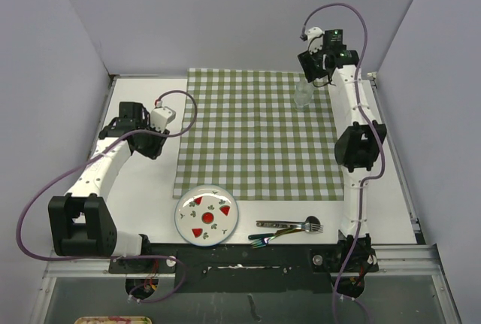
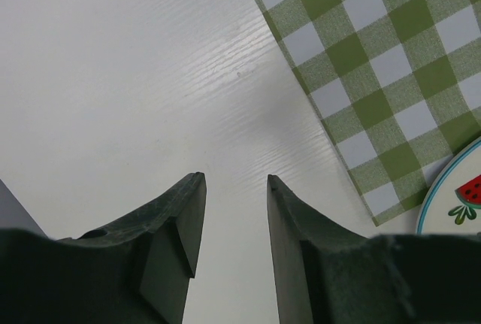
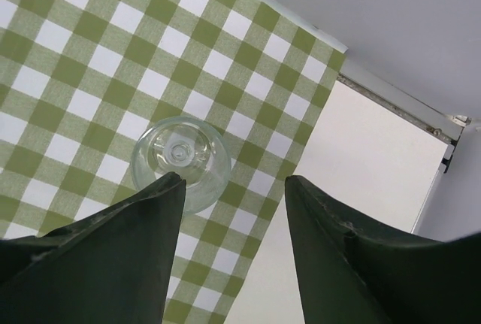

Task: Set the dinner table for one person
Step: Pick up the plate at the center of the board.

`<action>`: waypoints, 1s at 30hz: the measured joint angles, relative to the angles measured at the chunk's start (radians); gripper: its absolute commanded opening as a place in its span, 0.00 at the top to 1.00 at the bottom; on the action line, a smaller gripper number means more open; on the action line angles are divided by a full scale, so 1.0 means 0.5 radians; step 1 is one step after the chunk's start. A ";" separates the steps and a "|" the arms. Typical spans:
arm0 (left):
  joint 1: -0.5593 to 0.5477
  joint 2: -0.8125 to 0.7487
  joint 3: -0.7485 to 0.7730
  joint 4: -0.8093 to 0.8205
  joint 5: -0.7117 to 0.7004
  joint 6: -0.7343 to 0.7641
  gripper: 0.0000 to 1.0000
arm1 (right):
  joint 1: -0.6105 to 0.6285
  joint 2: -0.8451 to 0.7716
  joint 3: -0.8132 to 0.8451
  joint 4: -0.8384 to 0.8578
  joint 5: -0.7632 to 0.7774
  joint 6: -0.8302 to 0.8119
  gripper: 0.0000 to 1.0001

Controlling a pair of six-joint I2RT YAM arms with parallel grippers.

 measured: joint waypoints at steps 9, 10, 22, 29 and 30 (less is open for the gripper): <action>-0.001 -0.106 0.045 -0.056 0.134 -0.097 0.63 | 0.002 -0.392 -0.451 -0.048 -0.340 0.056 0.47; -0.001 -0.133 0.045 -0.066 0.171 -0.111 0.63 | 0.005 -0.480 -0.566 -0.062 -0.414 0.060 0.48; 0.002 -0.206 -0.048 -0.079 0.543 -0.277 0.63 | 0.227 -1.042 -1.519 -0.254 -1.121 -0.039 0.50; 0.021 -0.220 -0.169 -0.062 0.640 -0.314 0.63 | 0.585 -1.090 -1.881 -0.253 -1.137 -0.084 0.50; 0.026 -0.236 -0.201 -0.062 0.643 -0.314 0.63 | 0.623 -1.090 -1.904 -0.251 -1.131 -0.085 0.50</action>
